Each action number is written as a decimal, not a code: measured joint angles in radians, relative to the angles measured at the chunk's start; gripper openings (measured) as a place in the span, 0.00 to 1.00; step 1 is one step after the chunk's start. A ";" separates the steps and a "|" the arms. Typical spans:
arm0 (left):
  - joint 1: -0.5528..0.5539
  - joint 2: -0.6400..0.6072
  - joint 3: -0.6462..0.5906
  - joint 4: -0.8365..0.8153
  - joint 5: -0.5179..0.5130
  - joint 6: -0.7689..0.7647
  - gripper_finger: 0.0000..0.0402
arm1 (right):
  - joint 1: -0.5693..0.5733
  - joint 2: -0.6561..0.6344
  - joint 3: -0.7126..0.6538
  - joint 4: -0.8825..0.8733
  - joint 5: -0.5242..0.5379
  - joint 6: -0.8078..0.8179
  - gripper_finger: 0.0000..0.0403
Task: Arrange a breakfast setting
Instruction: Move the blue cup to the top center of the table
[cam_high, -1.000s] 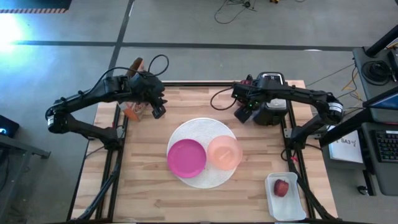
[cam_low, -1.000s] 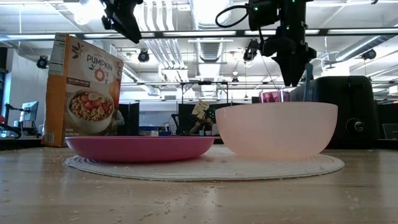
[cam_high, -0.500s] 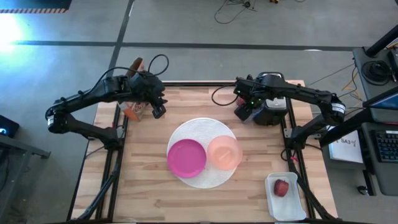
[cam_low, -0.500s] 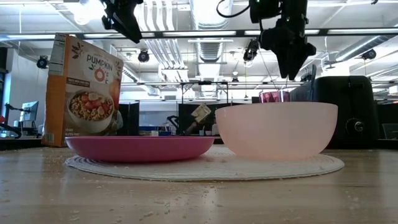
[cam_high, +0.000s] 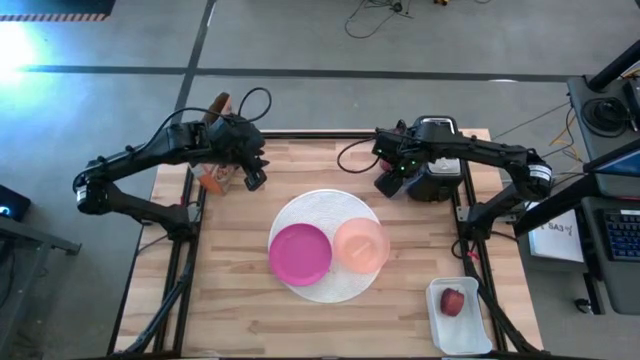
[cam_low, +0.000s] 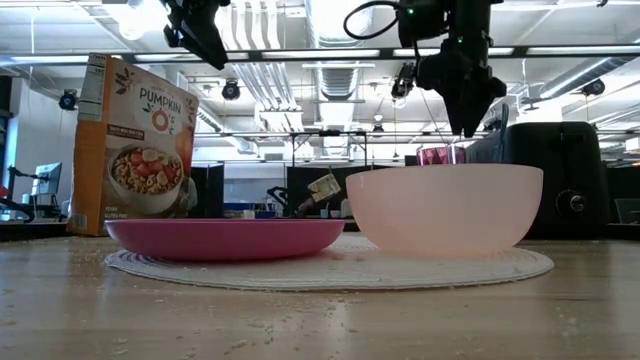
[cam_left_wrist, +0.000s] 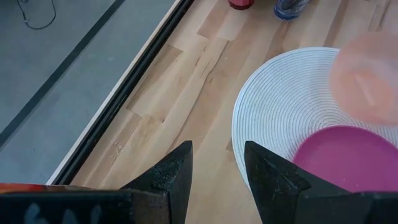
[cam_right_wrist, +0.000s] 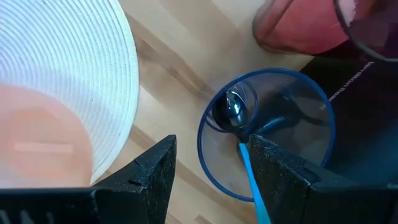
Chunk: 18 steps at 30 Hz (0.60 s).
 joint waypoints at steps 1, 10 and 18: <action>0.000 0.000 0.000 0.000 0.000 0.000 0.32 | 0.000 0.000 -0.006 0.006 0.000 0.000 0.48; 0.000 0.000 0.000 0.000 0.000 0.001 0.32 | 0.000 0.001 -0.079 0.071 0.000 -0.009 0.47; 0.000 0.000 0.000 0.000 0.000 0.001 0.32 | 0.000 0.001 -0.084 0.075 0.000 -0.019 0.33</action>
